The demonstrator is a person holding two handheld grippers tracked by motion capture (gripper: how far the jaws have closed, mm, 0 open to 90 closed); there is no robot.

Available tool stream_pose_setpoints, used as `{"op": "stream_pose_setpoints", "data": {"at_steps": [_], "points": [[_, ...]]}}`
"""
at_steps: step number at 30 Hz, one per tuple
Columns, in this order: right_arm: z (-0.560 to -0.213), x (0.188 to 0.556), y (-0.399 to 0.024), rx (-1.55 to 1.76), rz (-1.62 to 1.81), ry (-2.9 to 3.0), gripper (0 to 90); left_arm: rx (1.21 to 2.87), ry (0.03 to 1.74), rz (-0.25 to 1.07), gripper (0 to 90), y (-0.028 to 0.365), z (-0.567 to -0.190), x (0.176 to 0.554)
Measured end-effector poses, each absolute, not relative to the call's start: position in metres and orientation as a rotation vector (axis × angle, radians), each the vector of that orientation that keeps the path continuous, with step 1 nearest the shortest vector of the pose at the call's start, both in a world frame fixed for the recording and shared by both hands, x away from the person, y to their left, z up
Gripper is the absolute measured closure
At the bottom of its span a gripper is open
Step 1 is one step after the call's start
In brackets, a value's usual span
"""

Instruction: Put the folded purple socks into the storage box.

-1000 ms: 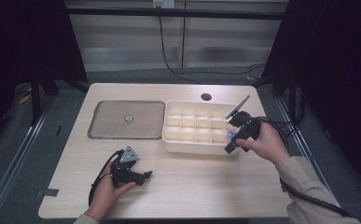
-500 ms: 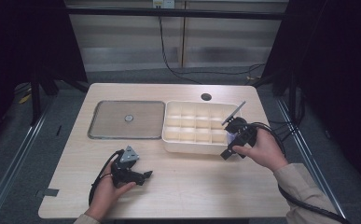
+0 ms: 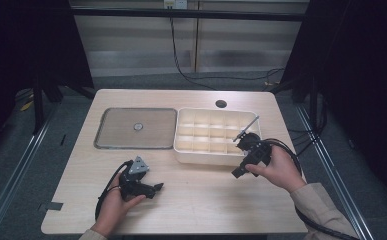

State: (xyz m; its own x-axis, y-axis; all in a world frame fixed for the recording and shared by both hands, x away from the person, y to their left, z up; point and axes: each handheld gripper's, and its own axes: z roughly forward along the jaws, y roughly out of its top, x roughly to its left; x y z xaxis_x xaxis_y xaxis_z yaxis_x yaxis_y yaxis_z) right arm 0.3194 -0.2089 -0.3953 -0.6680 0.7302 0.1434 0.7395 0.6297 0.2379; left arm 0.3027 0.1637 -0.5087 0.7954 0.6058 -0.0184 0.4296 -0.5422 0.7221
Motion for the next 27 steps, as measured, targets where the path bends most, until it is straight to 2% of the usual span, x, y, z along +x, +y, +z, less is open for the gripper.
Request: {"op": "stream_pose_setpoints", "data": {"at_steps": [27], "points": [[-0.429,0.309,-0.189,-1.193,-0.472,-2.793,26.8,2.228,0.761,0.301,14.9,0.164,-0.509,0.303]]}}
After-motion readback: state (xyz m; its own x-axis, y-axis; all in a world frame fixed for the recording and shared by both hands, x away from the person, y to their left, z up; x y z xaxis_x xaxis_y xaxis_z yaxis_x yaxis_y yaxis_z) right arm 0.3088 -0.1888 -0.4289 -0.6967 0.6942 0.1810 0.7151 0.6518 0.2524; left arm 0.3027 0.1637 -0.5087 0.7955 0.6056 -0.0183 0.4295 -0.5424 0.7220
